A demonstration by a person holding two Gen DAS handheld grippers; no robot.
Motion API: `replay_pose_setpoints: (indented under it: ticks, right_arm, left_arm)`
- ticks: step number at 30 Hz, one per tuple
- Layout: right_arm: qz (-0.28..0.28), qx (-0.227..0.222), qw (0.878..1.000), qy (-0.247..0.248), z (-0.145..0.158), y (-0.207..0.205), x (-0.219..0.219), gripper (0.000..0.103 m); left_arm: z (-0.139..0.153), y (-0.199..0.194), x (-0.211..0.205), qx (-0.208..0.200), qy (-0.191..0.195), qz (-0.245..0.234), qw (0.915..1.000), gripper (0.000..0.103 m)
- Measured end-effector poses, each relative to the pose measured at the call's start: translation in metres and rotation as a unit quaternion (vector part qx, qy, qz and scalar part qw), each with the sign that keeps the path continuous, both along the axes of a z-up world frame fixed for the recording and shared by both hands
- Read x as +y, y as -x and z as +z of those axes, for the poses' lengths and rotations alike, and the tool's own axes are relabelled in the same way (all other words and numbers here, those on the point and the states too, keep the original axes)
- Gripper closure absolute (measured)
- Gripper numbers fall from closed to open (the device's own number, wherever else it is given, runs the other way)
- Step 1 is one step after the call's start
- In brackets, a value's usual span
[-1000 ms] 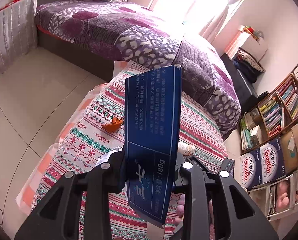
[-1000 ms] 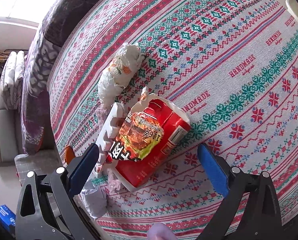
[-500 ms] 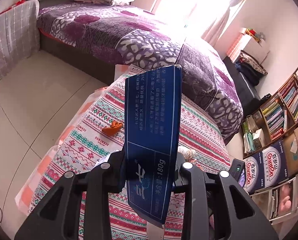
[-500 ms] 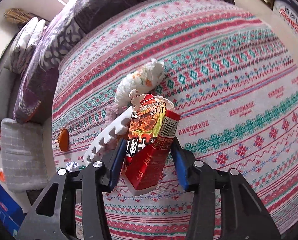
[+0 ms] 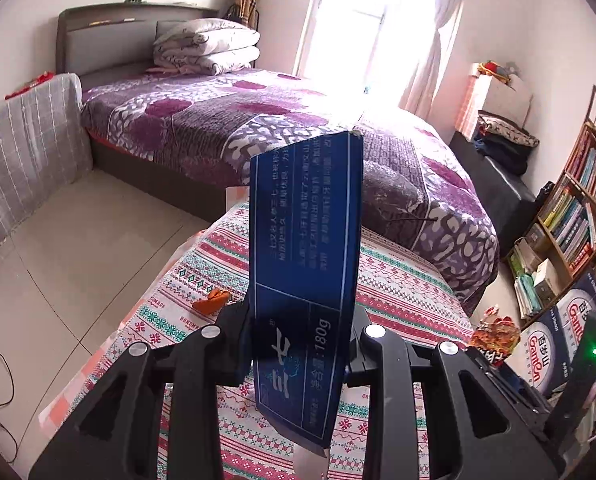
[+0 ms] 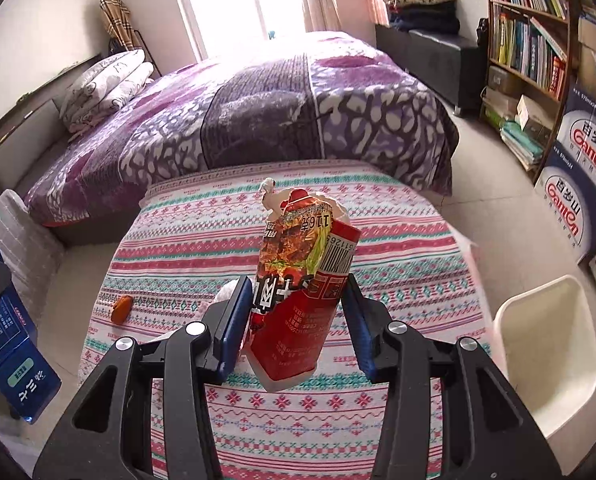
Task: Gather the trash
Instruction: 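Carry the red bag with the right tool while the left tool carries the blue box to the bin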
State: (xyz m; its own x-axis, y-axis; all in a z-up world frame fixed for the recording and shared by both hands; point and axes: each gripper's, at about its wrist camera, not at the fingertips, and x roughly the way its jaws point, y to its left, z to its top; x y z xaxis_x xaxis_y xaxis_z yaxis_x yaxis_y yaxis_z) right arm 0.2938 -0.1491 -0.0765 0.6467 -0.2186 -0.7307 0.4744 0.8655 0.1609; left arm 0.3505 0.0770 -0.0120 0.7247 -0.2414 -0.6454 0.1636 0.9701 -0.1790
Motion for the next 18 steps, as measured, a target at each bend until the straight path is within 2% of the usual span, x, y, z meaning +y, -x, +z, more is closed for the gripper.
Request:
replay_pose_setpoints:
  ticks: [4,8,13,18]
  right_arm:
    - [-0.005,-0.01,0.999,0.041,0.008,0.019,-0.012,0.059]
    - [-0.017,-0.013,0.998,0.06,0.006,0.037,-0.025,0.059]
    - [-0.037,-0.01,0.997,0.066,-0.005,0.052,-0.045,0.059]
    - [-0.059,0.003,0.997,0.042,-0.01,0.059,-0.067,0.058]
  left_arm:
    - [-0.006,0.008,-0.025,-0.01,-0.025,-0.014,0.9996,0.071]
    - [-0.013,0.016,-0.05,-0.014,-0.043,-0.029,0.9986,0.071]
    - [-0.021,0.027,-0.081,-0.021,-0.066,-0.048,0.9964,0.071]
    - [-0.028,0.032,-0.108,-0.018,-0.075,-0.065,0.9949,0.071]
